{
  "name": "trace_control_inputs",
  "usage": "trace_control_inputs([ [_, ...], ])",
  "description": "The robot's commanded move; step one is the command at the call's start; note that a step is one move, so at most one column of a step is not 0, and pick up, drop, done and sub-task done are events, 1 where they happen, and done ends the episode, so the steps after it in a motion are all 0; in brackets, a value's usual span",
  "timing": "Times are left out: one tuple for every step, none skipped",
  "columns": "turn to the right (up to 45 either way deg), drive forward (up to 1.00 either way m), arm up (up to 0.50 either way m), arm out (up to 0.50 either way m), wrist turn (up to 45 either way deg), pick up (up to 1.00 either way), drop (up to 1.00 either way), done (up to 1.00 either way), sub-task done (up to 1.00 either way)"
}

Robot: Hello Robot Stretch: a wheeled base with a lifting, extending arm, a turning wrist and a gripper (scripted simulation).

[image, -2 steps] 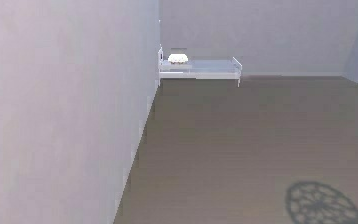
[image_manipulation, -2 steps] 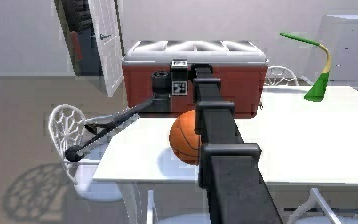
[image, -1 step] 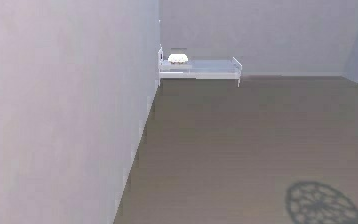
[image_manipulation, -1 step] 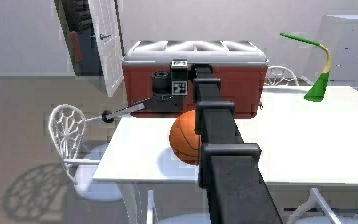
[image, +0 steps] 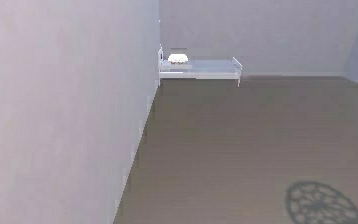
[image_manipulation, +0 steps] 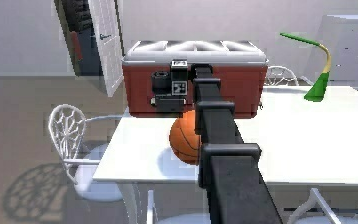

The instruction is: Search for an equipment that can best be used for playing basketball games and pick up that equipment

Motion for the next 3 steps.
trace_control_inputs([
  [0.0,0.00,0.00,0.00,24.0,0.00,0.00,0.00,0.00],
  [0.0,0.00,-0.20,0.00,0.0,0.00,0.00,0.00,0.00],
  [0.0,0.00,0.00,0.00,0.0,1.00,0.00,0.00,0.00],
])
